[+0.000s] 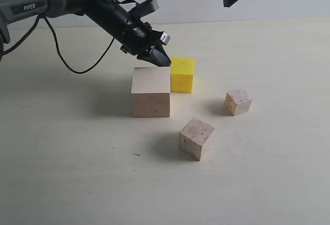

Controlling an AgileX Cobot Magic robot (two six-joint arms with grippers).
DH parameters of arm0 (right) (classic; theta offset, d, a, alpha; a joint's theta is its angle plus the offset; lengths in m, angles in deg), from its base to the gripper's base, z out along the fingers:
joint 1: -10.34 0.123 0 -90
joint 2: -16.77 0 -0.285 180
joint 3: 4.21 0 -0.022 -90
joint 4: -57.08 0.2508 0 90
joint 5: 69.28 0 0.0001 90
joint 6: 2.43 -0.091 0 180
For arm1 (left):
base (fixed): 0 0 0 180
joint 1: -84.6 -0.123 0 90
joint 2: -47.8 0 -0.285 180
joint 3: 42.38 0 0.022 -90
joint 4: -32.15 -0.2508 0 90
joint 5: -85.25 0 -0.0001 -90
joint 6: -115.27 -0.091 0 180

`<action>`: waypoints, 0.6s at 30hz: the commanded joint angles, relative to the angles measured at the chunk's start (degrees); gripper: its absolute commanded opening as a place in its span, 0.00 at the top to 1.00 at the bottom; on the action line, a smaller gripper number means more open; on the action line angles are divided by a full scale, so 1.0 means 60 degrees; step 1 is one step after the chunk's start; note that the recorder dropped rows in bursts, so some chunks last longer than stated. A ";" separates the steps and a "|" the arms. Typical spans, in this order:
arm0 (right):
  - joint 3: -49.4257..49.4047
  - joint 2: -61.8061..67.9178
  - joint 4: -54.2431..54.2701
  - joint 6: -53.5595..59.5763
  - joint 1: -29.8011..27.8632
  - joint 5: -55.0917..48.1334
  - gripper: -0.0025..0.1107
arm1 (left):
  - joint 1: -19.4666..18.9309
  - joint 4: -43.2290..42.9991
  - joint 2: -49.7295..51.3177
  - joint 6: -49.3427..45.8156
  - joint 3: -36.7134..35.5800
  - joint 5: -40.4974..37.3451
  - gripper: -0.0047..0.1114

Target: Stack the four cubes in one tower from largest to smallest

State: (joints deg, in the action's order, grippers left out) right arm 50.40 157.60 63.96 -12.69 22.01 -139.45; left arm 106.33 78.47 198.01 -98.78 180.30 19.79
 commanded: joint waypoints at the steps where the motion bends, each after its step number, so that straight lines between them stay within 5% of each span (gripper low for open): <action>1: 0.0053 -0.0135 0.0145 -0.0040 -0.0146 0.0034 0.98 | -0.0189 0.0088 -0.0358 -0.0079 0.0072 -0.0125 0.96; 6: -0.0683 -0.0135 0.0534 -0.0040 -0.0167 0.0034 0.91 | -0.0915 0.0066 -0.0825 -0.0062 0.0072 -0.0367 0.96; 14: -0.1151 -0.0135 0.1509 -0.0055 -0.0167 0.0034 0.42 | -0.2240 0.0177 -0.1821 0.0199 -0.0057 -0.0750 0.96; 18: -0.1151 0.0051 0.2626 -0.0055 -0.0167 0.0034 0.35 | -0.2592 0.0159 -0.2259 0.0210 -0.0126 -0.0750 0.96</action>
State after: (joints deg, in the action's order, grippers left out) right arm 43.65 157.50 75.09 -12.92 21.18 -139.66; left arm 91.74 78.37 186.46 -97.97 179.84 15.94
